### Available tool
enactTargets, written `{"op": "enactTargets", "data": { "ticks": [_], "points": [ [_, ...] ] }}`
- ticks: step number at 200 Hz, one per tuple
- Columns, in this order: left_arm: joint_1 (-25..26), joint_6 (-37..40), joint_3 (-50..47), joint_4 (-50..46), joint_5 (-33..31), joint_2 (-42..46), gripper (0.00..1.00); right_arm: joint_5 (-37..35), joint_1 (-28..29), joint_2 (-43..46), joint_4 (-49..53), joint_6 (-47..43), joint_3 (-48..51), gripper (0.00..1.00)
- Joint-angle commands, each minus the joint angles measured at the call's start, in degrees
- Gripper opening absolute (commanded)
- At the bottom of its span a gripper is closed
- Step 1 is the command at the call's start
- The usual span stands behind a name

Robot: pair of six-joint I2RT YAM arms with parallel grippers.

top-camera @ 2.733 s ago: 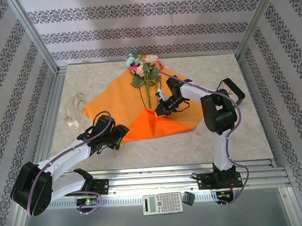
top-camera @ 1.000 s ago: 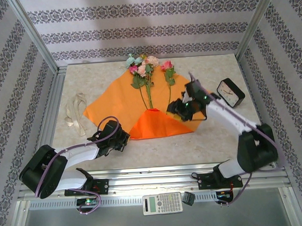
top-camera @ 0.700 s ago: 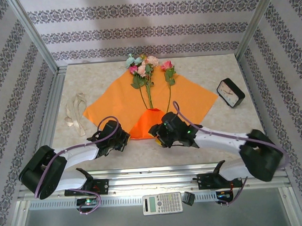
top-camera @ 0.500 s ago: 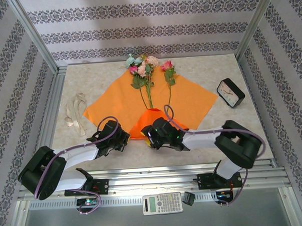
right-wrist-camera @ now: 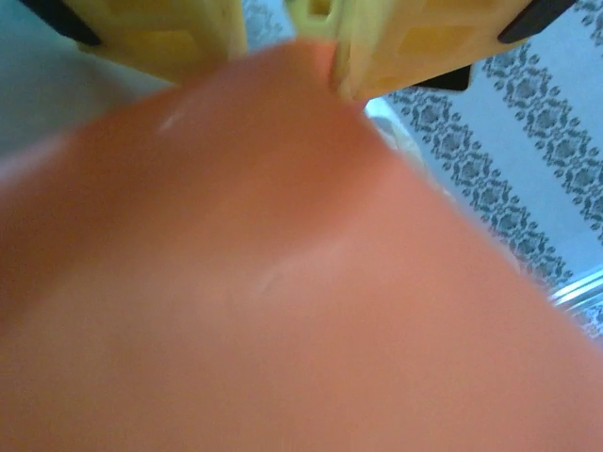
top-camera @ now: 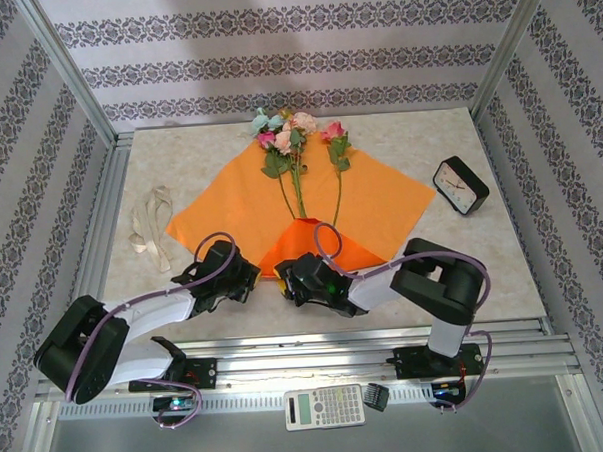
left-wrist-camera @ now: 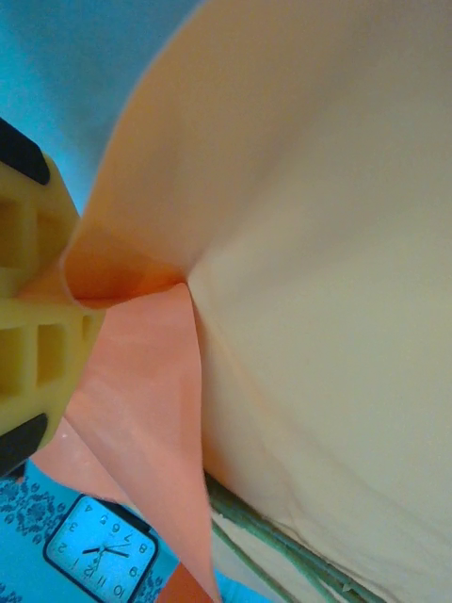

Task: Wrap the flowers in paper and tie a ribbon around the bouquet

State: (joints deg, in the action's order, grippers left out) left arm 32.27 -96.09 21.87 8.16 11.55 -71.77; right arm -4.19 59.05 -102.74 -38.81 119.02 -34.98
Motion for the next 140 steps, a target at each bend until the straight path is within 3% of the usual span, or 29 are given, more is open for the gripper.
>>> {"op": "enactTargets", "data": {
  "ticks": [1, 19, 31, 39, 62, 73, 87, 95, 116, 140],
  "points": [
    [0.67, 0.33, 0.54, -2.53, -0.2, 1.97, 0.0, -4.67, 0.53, -3.08, -3.58, 0.92, -0.68, 0.32],
    [0.61, 0.38, 0.3, -3.04, -0.3, 2.59, 0.0, -5.63, 0.96, -3.71, -3.13, 1.51, -0.62, 0.29],
    [0.6, 0.3, -0.04, -3.24, -0.38, 2.9, 0.0, -7.38, 1.26, -3.19, -2.06, 1.33, -0.2, 0.08],
    [0.6, 0.29, -0.28, -3.24, -0.39, 2.99, 0.0, -8.38, 1.58, -2.65, -0.99, 1.18, -0.09, 0.01],
    [0.51, 0.12, -0.86, -3.33, -0.51, 3.17, 0.0, -9.71, 1.27, -1.66, 0.01, 0.04, 0.64, 0.0],
    [0.43, 0.07, -0.99, -3.54, -0.52, 3.38, 0.0, -10.54, 1.41, -0.75, 0.77, -0.69, 1.2, 0.11],
    [0.34, 0.12, -1.04, -4.09, -0.65, 3.79, 0.0, -10.41, 1.08, 0.79, 3.04, -1.92, 1.69, 0.34],
    [0.26, 0.03, -1.04, -4.66, -0.73, 4.17, 0.0, -10.24, 0.89, 1.88, 4.81, -2.42, 2.04, 0.4],
    [0.12, -0.1, -1.38, -5.59, -1.04, 5.27, 0.0, -10.58, 0.65, 3.74, 8.2, -2.82, 3.46, 0.45],
    [-0.18, -0.15, -1.74, -6.15, -1.1, 5.91, 0.0, -10.76, -0.04, 4.43, 8.55, -3.01, 5.71, 0.41]
  ]
}}
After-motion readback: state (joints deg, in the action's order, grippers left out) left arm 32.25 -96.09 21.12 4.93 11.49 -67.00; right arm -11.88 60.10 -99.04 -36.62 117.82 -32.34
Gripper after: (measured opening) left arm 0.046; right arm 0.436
